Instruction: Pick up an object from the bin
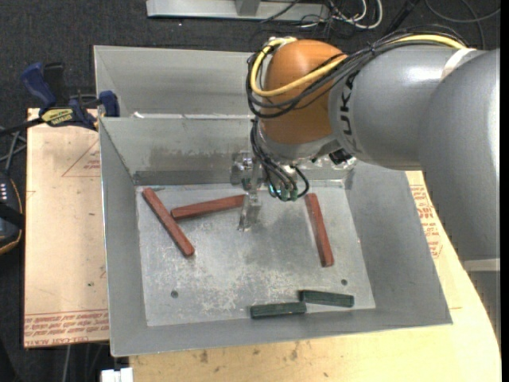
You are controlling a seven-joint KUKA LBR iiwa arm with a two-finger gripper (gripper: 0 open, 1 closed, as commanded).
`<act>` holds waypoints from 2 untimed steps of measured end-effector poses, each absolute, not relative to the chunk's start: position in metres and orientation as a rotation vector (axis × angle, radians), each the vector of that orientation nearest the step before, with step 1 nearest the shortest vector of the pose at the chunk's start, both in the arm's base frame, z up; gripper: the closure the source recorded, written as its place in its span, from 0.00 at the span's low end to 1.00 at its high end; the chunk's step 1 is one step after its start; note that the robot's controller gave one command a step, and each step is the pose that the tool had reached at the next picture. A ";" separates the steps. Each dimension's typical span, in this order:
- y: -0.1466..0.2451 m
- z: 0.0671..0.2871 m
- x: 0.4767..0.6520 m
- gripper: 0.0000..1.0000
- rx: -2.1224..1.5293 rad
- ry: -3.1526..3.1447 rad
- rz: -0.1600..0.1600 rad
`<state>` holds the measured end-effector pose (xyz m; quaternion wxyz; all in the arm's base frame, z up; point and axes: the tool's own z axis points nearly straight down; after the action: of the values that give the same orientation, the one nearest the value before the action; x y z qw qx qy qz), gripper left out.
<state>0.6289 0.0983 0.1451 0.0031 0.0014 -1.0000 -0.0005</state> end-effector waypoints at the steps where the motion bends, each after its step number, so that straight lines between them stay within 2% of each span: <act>1: 0.098 0.150 0.631 0.00 0.002 -3.143 -0.002; 2: 0.101 0.113 0.640 0.00 0.127 -3.147 -0.003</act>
Offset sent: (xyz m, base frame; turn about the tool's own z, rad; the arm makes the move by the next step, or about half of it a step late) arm 0.0152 0.0037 -0.0751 -0.1555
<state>0.6395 0.1007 0.1126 -0.0040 0.0404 -0.9992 -0.0008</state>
